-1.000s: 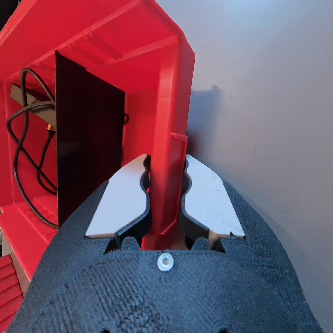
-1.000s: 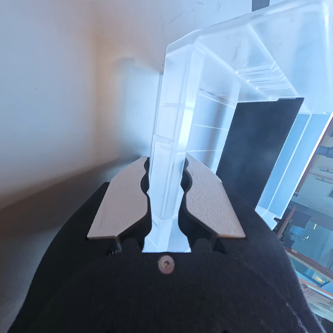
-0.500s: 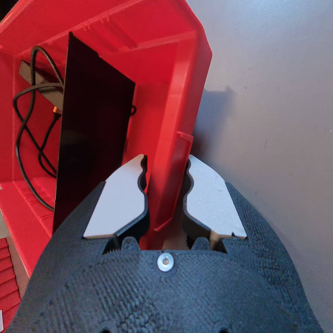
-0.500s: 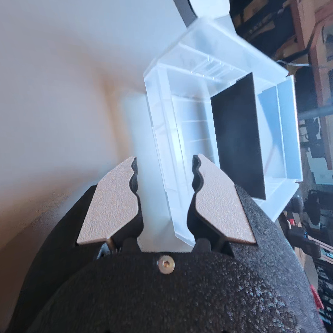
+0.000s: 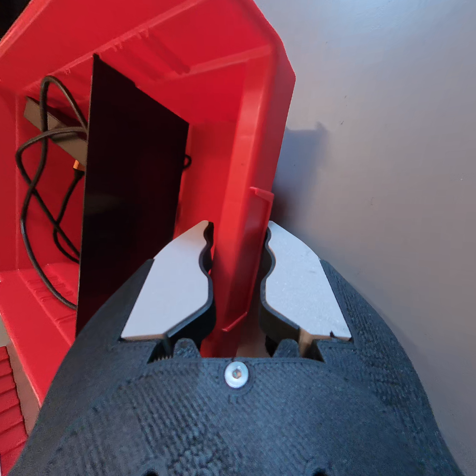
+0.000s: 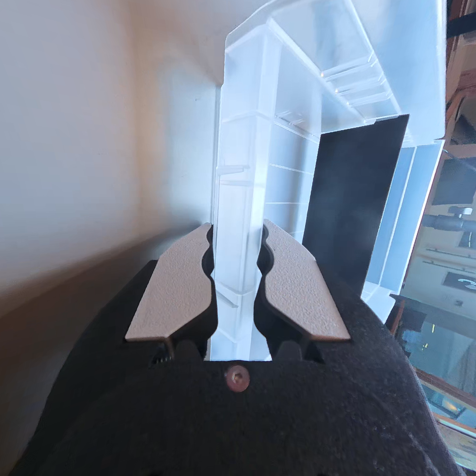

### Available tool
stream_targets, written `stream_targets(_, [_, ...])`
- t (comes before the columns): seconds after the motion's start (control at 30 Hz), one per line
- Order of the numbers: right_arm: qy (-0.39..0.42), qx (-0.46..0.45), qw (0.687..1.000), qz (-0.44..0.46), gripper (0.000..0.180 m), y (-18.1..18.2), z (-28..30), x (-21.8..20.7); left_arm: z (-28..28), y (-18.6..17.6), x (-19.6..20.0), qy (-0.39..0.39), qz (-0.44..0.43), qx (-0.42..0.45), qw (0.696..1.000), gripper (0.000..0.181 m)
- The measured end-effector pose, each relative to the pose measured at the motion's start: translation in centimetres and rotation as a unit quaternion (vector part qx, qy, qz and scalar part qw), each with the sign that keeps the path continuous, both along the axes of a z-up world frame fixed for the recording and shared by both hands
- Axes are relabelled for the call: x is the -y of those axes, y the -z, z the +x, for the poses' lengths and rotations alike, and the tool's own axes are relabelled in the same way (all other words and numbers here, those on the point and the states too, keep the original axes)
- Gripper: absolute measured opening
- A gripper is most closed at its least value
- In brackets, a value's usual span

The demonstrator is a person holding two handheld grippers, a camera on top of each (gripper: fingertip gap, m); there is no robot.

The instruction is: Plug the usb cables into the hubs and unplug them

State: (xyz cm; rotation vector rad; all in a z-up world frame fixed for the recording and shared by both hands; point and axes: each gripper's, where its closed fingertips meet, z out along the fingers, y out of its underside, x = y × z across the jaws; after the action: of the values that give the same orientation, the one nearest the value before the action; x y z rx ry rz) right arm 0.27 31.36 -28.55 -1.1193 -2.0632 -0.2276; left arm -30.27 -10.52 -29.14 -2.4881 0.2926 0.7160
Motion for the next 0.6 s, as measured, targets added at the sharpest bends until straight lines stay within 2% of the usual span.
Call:
stream_targets(0.13, [0.005, -0.014, 1.000, -0.001, 0.033, -0.2, -0.1, 0.0, -0.4, 0.0, 0.1, 0.001, 0.009, 0.007, 1.000, 0.038])
stream_targets(0.23, [0.020, -0.092, 0.994, -0.059, 0.042, -2.1, -0.1, 2.2, -0.2, -0.3, 0.1, -0.008, 0.028, 0.020, 0.999, 0.048])
stream_targets(0.3, [0.044, -0.163, 0.975, -0.144, 0.043, -3.8, 0.0, 4.6, 0.6, -1.7, -0.3, -0.011, 0.078, 0.057, 0.995, 0.055])
stream_targets(0.4, [0.070, -0.237, 0.932, -0.264, 0.046, -5.5, 0.3, 8.5, 1.6, -5.5, -1.0, -0.010, 0.179, 0.118, 0.977, 0.052])
stream_targets(0.47, [0.078, -0.271, 0.908, -0.311, 0.047, -6.2, 0.3, 10.7, 1.6, -8.3, -1.4, -0.014, 0.234, 0.144, 0.961, 0.052])
stream_targets(0.53, [0.087, -0.298, 0.894, -0.324, 0.042, -6.5, 0.2, 12.0, 0.8, -10.5, -1.7, -0.026, 0.271, 0.155, 0.950, 0.052])
stream_targets(0.57, [0.090, -0.310, 0.889, -0.324, 0.033, -6.5, 0.1, 12.4, 0.2, -11.3, -1.8, -0.037, 0.283, 0.156, 0.946, 0.052])
stream_targets(0.6, [0.091, -0.321, 0.884, -0.327, 0.016, -6.6, 0.0, 12.8, -0.6, -11.9, -1.9, -0.050, 0.288, 0.157, 0.943, 0.051])
